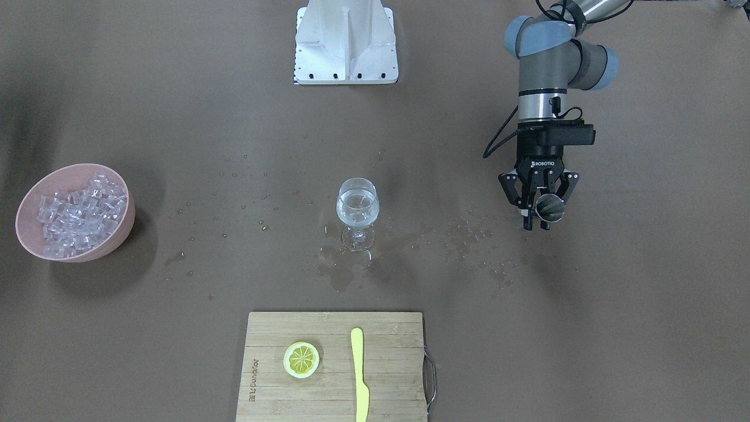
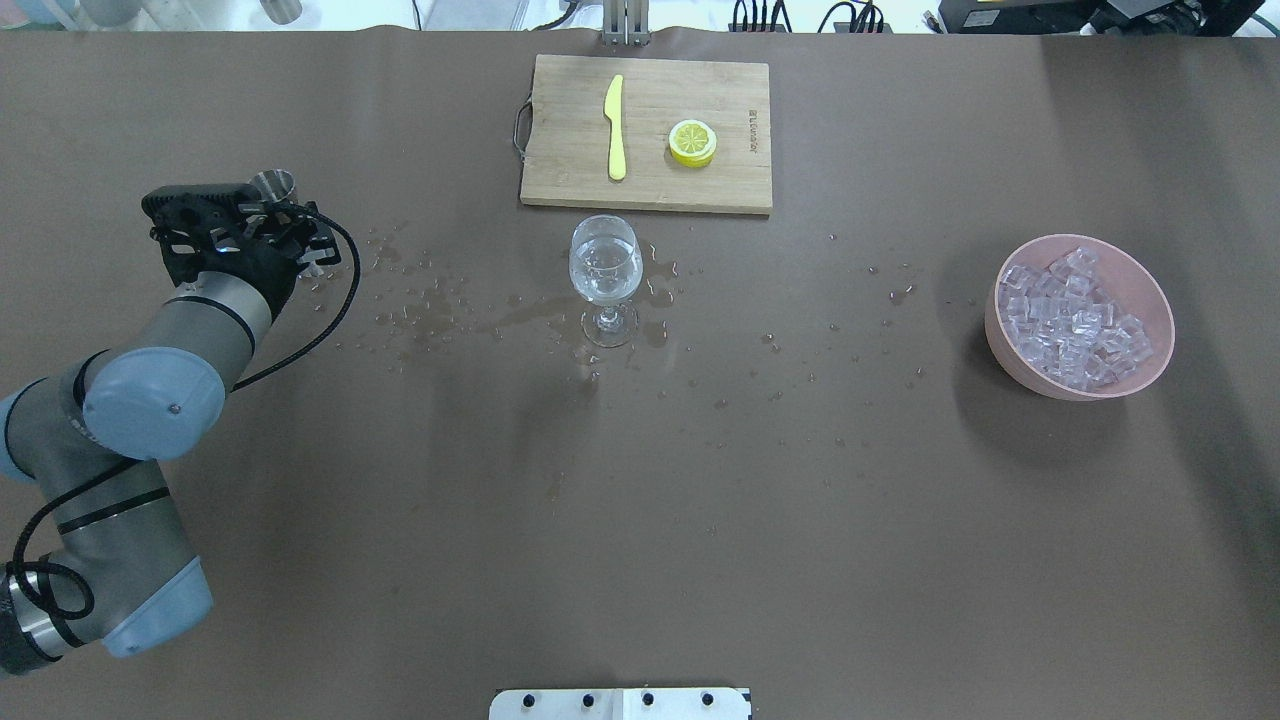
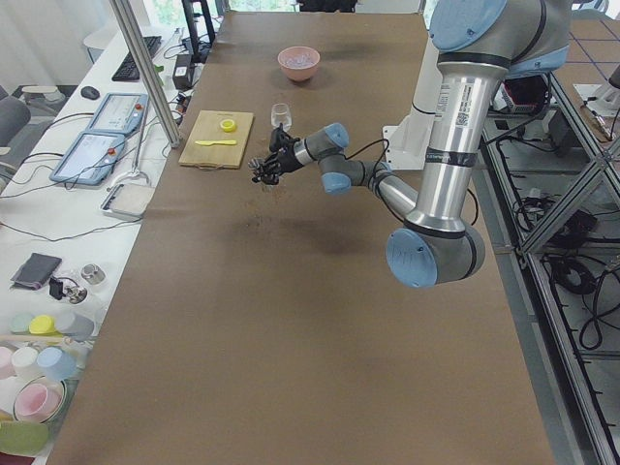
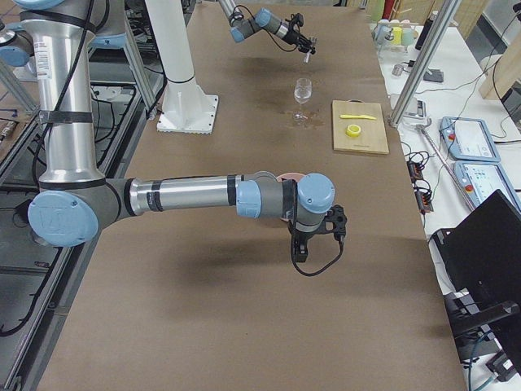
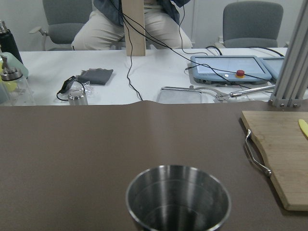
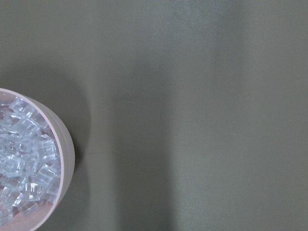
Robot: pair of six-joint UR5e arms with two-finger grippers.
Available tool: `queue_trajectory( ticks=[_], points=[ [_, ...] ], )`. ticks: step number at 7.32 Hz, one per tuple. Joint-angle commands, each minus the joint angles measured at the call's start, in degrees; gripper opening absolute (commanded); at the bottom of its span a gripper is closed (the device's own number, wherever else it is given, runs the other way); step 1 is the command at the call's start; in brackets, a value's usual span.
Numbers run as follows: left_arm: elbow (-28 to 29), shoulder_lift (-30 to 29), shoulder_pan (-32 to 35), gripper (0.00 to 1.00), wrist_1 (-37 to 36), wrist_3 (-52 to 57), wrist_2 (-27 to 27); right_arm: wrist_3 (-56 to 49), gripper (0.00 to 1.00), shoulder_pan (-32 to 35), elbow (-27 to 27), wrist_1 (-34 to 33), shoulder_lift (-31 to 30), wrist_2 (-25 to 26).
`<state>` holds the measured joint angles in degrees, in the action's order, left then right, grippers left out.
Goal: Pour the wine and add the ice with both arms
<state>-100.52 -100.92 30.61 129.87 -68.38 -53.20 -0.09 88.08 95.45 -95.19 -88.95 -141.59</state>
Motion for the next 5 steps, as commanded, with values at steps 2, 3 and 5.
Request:
queue_trajectory(
  ticks=[2, 3, 5],
  points=[
    [5.8, 0.4, -4.0, 0.0, 5.4, -7.3, 8.5, 0.0, 1.0, 0.0, 0.0, 0.0, 0.0, 0.0],
    [6.9, 0.4, -5.2, 0.0, 7.6, -7.4, 9.2, 0.0, 1.0, 0.0, 0.0, 0.0, 0.0, 0.0],
    [7.2, 0.4, -8.1, 0.0, 7.3, -7.4, 12.9, 0.0, 1.0, -0.1, -0.1, 0.0, 0.0, 0.1]
  ],
)
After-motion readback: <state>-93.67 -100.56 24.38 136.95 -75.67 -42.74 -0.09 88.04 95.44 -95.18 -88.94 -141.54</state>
